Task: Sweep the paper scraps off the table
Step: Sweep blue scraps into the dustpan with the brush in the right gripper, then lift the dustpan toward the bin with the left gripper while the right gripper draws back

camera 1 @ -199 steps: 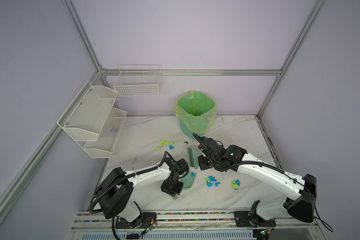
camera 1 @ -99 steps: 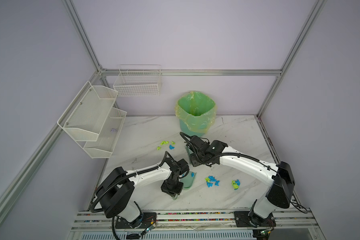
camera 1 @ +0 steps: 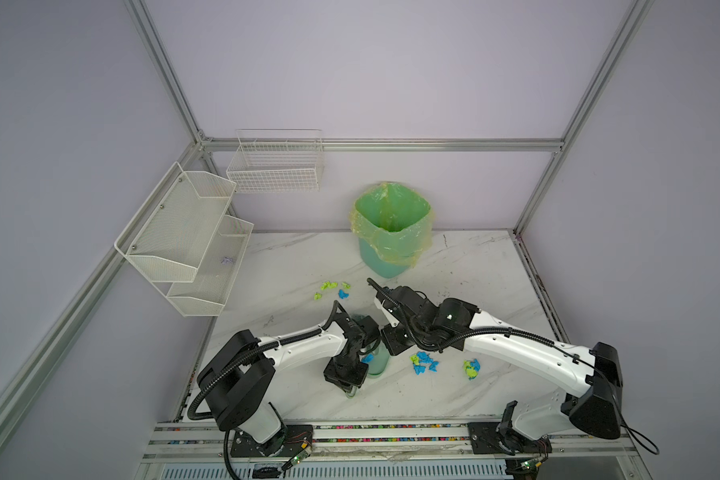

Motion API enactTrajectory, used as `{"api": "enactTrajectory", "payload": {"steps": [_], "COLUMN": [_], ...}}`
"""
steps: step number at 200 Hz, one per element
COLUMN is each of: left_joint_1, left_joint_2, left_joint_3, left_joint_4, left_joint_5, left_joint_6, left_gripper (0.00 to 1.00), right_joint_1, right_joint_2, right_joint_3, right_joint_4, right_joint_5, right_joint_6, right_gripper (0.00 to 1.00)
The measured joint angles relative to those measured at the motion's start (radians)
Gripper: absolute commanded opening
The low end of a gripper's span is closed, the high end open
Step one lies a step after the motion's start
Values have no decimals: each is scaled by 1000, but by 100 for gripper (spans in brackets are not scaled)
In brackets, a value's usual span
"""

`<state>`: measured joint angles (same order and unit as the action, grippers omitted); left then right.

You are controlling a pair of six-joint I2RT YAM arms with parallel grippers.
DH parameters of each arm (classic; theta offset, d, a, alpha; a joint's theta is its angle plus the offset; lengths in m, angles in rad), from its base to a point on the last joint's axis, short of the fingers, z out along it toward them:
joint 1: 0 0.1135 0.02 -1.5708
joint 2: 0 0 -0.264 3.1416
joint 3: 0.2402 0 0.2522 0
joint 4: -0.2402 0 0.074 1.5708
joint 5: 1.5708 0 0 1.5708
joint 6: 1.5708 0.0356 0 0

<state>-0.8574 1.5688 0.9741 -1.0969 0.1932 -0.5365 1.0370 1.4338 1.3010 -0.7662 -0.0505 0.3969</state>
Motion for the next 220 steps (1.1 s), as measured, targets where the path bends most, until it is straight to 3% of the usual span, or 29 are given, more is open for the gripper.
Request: {"api": "enactTrajectory", "payload": {"steps": [56, 102, 135, 220], "left_joint_1": [6, 20, 69, 237], "left_joint_2": [-6, -37, -37, -56], "left_joint_3": [27, 73, 141, 417], "left_joint_4": [-4, -49, -100, -257], "left_joint_5": [-46, -105, -146, -227], "left_joint_6": [2, 4, 11, 78], "left_gripper": [0, 0, 0, 0], "right_joint_1": [-31, -148, -282, -393], "right_joint_2": [-147, -211, -214, -244], "right_joint_3": [-3, -3, -6, -45], "right_joint_4": [-19, -45, -46, -47], "right_joint_5": [98, 161, 203, 225], "right_joint_6": [114, 156, 140, 81], "right_gripper": [0, 0, 0, 0]}}
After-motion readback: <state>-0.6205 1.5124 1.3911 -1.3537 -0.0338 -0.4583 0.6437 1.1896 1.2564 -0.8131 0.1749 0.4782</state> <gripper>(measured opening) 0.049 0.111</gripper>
